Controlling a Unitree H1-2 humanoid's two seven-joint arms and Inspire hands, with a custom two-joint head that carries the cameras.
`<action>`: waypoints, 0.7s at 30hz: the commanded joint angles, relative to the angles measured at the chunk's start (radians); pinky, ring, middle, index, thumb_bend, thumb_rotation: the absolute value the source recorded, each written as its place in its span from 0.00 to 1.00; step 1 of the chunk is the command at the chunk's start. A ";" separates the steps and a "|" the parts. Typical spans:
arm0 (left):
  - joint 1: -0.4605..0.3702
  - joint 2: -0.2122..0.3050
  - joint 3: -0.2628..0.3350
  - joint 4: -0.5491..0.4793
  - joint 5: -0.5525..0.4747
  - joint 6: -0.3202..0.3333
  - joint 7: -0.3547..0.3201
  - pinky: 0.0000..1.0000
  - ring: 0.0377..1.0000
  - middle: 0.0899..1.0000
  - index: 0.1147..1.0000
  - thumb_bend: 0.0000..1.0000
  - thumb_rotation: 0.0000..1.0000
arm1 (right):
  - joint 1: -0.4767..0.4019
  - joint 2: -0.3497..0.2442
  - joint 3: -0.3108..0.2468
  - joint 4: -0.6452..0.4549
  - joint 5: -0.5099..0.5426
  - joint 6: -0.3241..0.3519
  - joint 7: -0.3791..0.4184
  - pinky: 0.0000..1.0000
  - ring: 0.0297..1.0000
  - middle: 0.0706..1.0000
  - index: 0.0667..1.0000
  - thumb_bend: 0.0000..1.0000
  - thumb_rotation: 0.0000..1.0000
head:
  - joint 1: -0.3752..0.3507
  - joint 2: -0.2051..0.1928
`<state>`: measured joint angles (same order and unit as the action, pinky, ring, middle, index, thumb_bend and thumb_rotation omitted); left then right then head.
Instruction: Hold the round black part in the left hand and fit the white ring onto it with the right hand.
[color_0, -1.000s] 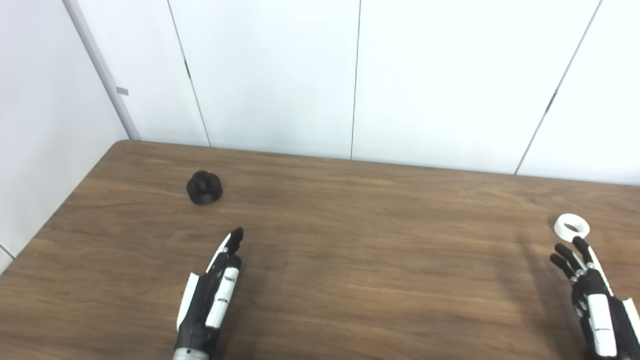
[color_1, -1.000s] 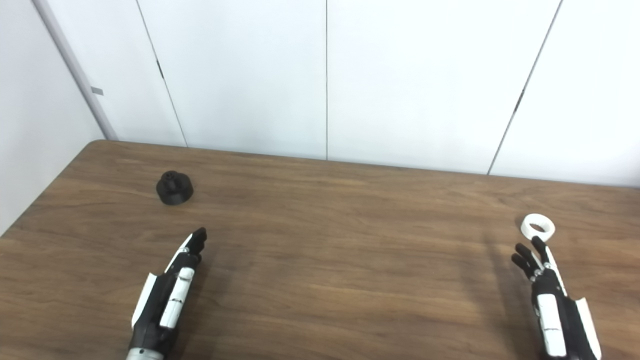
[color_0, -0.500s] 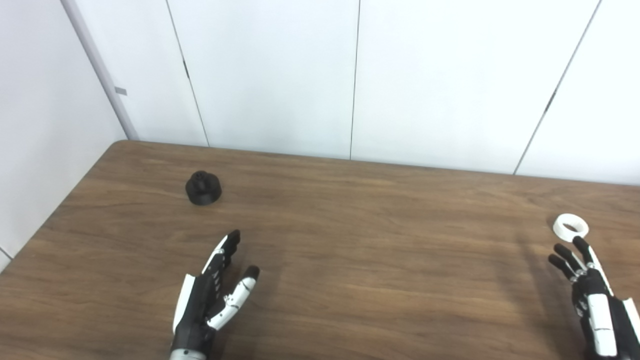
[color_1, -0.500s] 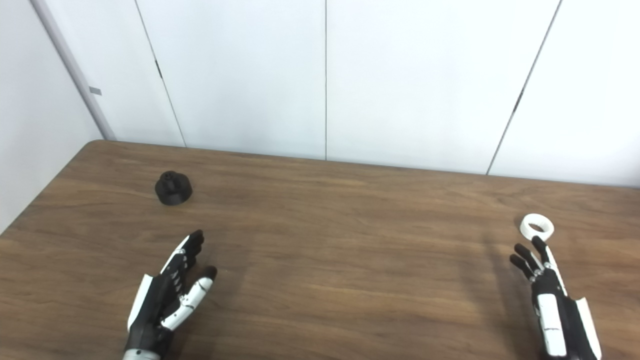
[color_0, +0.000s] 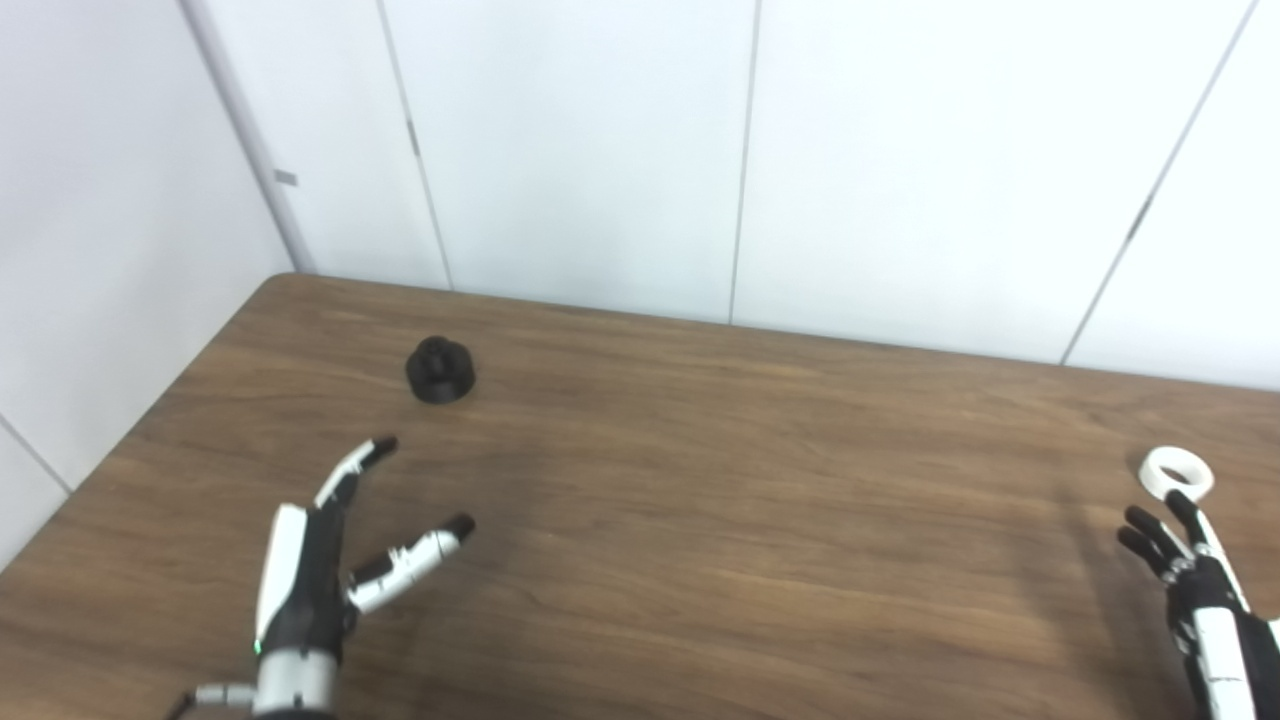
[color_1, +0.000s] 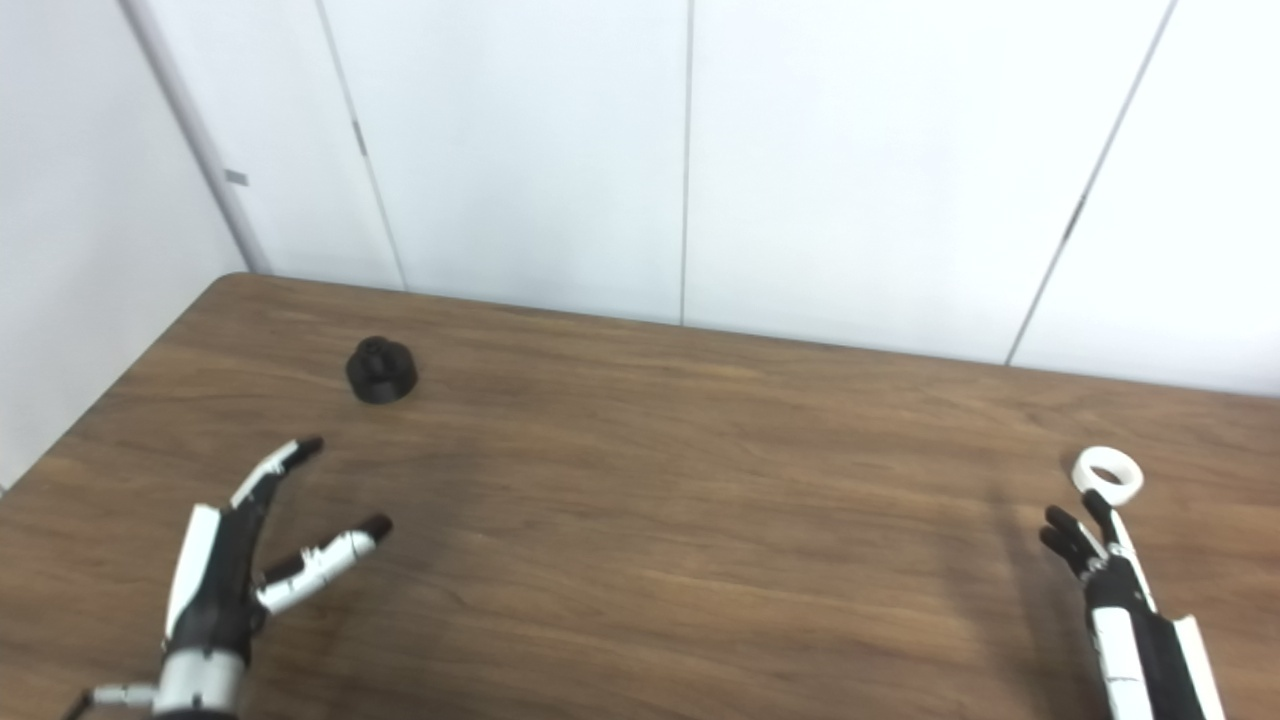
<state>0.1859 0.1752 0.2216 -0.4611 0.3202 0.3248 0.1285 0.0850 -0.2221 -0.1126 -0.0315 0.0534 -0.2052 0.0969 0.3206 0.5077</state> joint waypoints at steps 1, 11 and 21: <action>-0.051 0.041 0.013 -0.032 0.043 0.048 -0.010 0.99 0.96 0.94 0.86 0.90 0.35 | 0.060 0.022 0.011 0.092 -0.001 -0.020 -0.002 1.00 0.89 0.90 0.98 0.48 1.00 | 0.002 0.000; -0.178 0.145 0.043 0.063 0.094 0.141 -0.044 0.94 0.94 0.91 0.85 0.88 0.30 | 0.061 0.024 0.011 0.089 -0.003 -0.024 -0.005 1.00 0.88 0.89 0.98 0.49 1.00 | -0.002 0.008; -0.319 0.229 -0.007 0.258 0.143 0.134 -0.049 0.90 0.97 0.92 0.84 0.89 0.29 | 0.063 0.032 0.012 0.081 -0.007 -0.010 -0.010 1.00 0.88 0.89 0.97 0.49 1.00 | -0.010 0.012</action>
<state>-0.0910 0.3701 0.2138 -0.1982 0.4387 0.4699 0.0673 0.0855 -0.2213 -0.1124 -0.0322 0.0525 -0.2047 0.0967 0.3099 0.5185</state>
